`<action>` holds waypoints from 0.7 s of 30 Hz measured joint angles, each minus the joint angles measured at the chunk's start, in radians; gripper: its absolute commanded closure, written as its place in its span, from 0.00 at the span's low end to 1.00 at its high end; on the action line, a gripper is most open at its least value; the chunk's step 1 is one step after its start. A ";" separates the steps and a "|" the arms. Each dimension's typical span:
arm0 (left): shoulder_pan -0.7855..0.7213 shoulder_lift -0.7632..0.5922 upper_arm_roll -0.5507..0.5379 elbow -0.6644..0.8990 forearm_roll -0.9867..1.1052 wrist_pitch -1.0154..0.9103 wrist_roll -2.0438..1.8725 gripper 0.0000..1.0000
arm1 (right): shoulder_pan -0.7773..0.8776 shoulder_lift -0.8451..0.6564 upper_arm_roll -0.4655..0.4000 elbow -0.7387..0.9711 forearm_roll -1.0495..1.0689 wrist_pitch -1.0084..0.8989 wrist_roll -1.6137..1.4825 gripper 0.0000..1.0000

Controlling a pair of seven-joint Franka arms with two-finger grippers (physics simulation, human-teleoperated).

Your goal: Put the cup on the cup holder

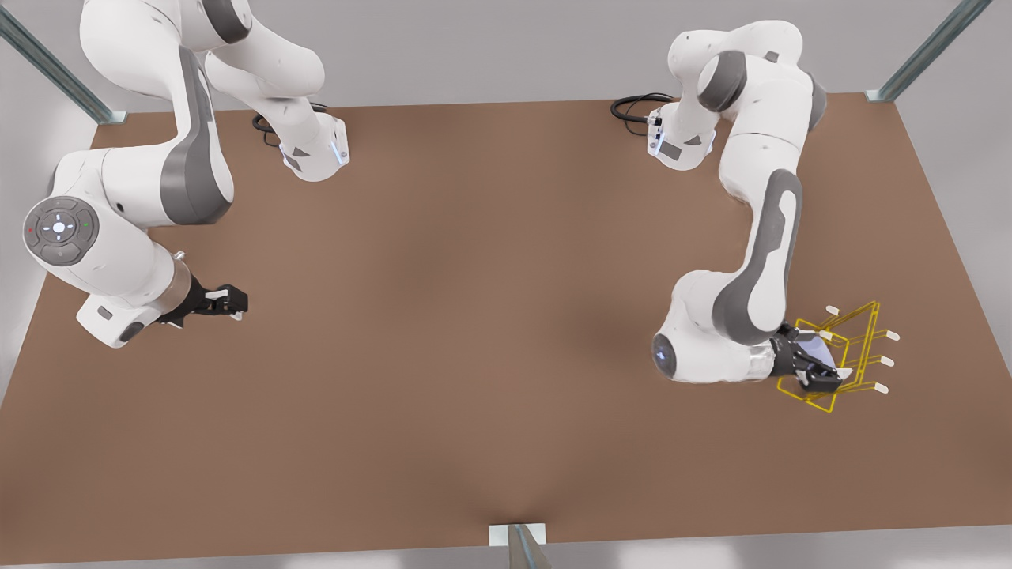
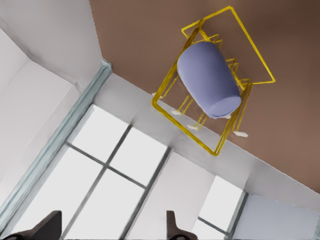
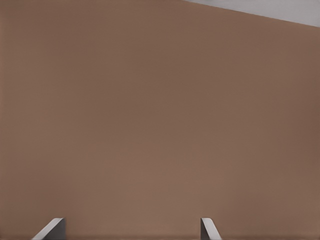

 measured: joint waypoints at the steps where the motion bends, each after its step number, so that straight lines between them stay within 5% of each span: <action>1: 0.033 -0.006 -0.007 0.092 -0.239 0.003 -0.038 0.00 | 0.000 0.000 0.000 0.000 0.000 0.000 0.000 0.00; 3: 0.149 -0.078 -0.010 0.166 -0.660 0.020 -0.128 0.00 | 0.000 0.000 0.000 0.000 0.000 0.000 0.000 0.00; 5: 0.185 -0.223 0.007 0.158 -0.858 0.011 -0.184 0.00 | 0.001 0.000 0.000 0.000 0.000 0.000 0.000 0.00; 10: 0.129 -0.645 0.128 -0.299 -1.021 0.063 -0.256 0.00 | 0.003 0.000 0.001 -0.001 0.000 0.000 0.001 0.00; 21: 0.142 -0.696 0.148 -0.417 -1.075 0.152 -0.360 0.00 | 0.011 0.011 0.003 -0.001 0.000 0.004 0.002 0.00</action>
